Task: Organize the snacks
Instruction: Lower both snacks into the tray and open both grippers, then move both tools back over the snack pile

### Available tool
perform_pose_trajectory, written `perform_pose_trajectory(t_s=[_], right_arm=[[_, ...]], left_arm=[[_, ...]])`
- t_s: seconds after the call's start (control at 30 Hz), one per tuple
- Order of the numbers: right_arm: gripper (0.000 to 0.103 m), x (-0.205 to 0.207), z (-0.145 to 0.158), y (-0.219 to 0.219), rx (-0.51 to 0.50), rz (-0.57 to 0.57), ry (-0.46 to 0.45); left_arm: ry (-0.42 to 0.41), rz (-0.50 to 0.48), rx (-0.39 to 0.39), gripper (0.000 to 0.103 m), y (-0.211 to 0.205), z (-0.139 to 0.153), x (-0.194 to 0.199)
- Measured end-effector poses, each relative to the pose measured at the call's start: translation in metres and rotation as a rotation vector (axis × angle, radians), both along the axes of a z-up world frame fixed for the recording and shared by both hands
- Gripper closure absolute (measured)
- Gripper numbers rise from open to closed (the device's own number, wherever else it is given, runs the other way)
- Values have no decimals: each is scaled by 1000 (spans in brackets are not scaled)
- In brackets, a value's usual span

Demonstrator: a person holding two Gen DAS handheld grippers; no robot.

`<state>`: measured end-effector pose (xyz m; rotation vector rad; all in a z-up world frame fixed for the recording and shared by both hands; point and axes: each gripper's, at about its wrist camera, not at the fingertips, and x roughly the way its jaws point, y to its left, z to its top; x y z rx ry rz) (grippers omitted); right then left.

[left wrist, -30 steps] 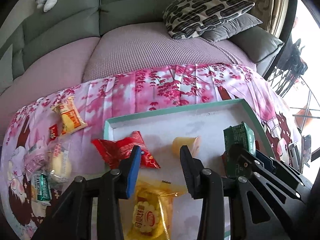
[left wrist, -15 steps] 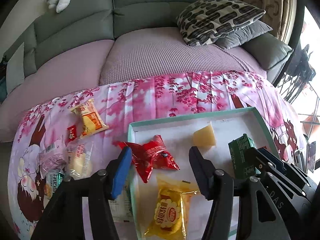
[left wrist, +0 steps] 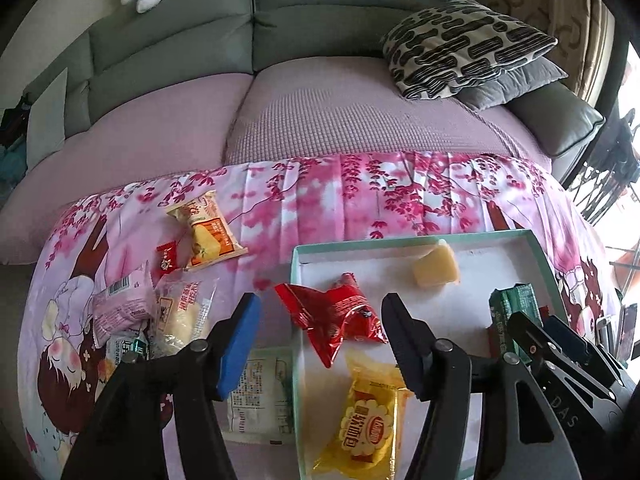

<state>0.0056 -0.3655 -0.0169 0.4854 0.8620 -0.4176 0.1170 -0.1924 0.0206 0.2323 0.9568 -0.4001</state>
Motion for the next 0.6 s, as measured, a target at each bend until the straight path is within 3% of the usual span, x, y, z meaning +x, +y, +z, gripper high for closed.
perform_pose_trajectory(t_s=[0.1,0.2,0.27,0.37,0.53,0.6], right_arm=[[36,1,-2,0,-1,-1,11],[25,0,-5,-2,4,-11,20],[15,0,-6,-3,4,-18,27],[9,0,-8,-4,-2,-23,37],[8,1,-10,-3,-1,-18,44],[0,1,-12,-4,-4,-18,51]], left_arm=[[-4,13,1,28,2,-1,2],[-7,28,6,25,5,-3,4],[-11,43,16,16,6,-5,7],[-33,61,36,14,8,-8,9],[-37,85,36,9,12,-12,13],[-37,99,27,6,14,-14,15]])
